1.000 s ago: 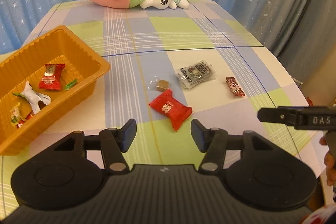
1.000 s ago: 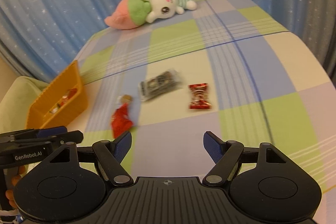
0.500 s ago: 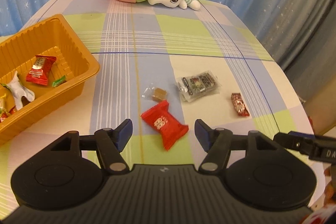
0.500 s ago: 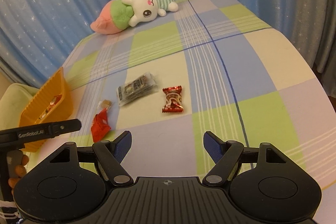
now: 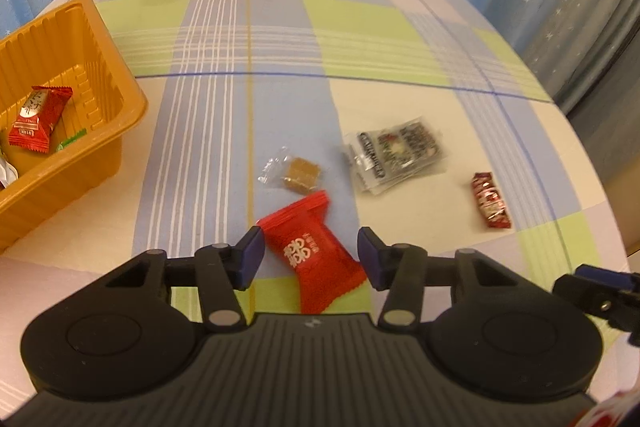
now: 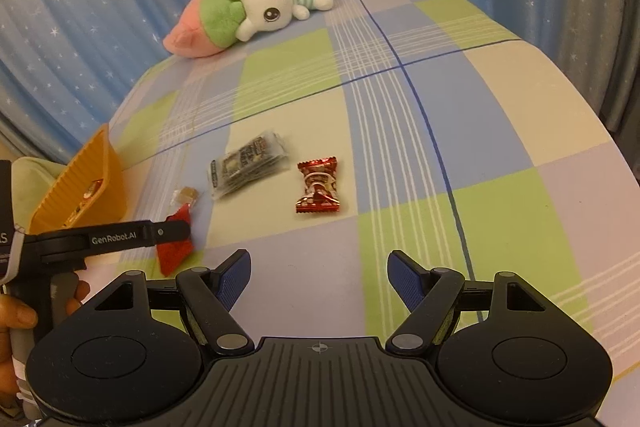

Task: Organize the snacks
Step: 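Grasp the large red candy packet with the left tool while the right tool grasps the clear brown candy, then carry both held candies over the orange tray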

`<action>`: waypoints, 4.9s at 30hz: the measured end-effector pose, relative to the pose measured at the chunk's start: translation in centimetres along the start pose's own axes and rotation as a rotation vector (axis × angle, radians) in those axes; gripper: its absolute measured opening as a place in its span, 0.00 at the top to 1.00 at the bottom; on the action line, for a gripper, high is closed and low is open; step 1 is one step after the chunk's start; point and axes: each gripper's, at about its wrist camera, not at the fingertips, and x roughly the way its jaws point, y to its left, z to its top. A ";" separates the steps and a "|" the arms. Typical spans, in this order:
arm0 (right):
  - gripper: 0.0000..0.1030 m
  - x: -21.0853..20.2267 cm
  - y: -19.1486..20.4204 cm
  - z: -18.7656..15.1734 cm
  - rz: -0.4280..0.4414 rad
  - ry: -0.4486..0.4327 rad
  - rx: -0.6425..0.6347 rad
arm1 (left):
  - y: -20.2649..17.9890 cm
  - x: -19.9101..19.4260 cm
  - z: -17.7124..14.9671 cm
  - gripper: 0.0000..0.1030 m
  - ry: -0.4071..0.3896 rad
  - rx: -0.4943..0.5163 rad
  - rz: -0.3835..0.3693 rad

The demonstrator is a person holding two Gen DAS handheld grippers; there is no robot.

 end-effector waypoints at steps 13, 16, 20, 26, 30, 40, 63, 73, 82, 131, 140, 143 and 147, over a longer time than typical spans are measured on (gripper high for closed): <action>0.27 1.5 1.4 1.0 0.034 0.009 -0.074 | 0.9 -1.1 -0.8 0.77 -0.031 0.095 0.052; 0.27 2.2 2.6 1.6 0.061 -0.015 -0.125 | 2.1 -2.2 -1.3 0.77 -0.042 0.083 0.089; 0.27 3.9 4.9 2.7 0.100 -0.030 -0.252 | 4.4 -3.6 -2.1 0.77 -0.050 0.035 0.137; 0.28 7.0 8.5 3.4 0.178 -0.034 -0.469 | 7.6 -5.4 -3.5 0.77 -0.055 -0.031 0.209; 0.44 9.5 10.8 3.2 0.198 -0.006 -0.582 | 9.5 -6.6 -4.5 0.77 -0.056 -0.071 0.254; 0.58 14.9 14.3 2.7 0.204 0.039 -0.783 | 13.0 -8.7 -6.6 0.77 -0.040 -0.169 0.324; 0.79 14.6 15.1 1.1 0.228 0.092 -0.767 | 12.5 -10.0 -6.6 0.77 -0.051 -0.128 0.318; 0.79 10.4 15.1 1.3 0.282 0.059 -0.604 | 11.8 -10.7 -5.8 0.77 -0.089 -0.099 0.283; 0.79 8.8 17.8 1.5 0.338 0.026 -0.577 | 11.7 -11.9 -5.4 0.77 -0.121 -0.081 0.229; 0.79 16.9 30.1 5.1 0.316 0.026 -0.441 | 27.3 -9.4 3.9 0.77 -0.204 -0.072 0.310; 0.79 16.9 29.7 5.5 0.299 0.026 -0.440 | 27.7 -8.1 4.3 0.77 -0.166 -0.078 0.305; 0.79 16.8 29.6 5.7 0.295 0.027 -0.439 | 27.7 -8.2 4.3 0.77 -0.163 -0.085 0.297; 0.79 16.8 29.5 5.8 0.294 0.026 -0.441 | 27.5 -8.7 4.3 0.77 -0.172 -0.085 0.294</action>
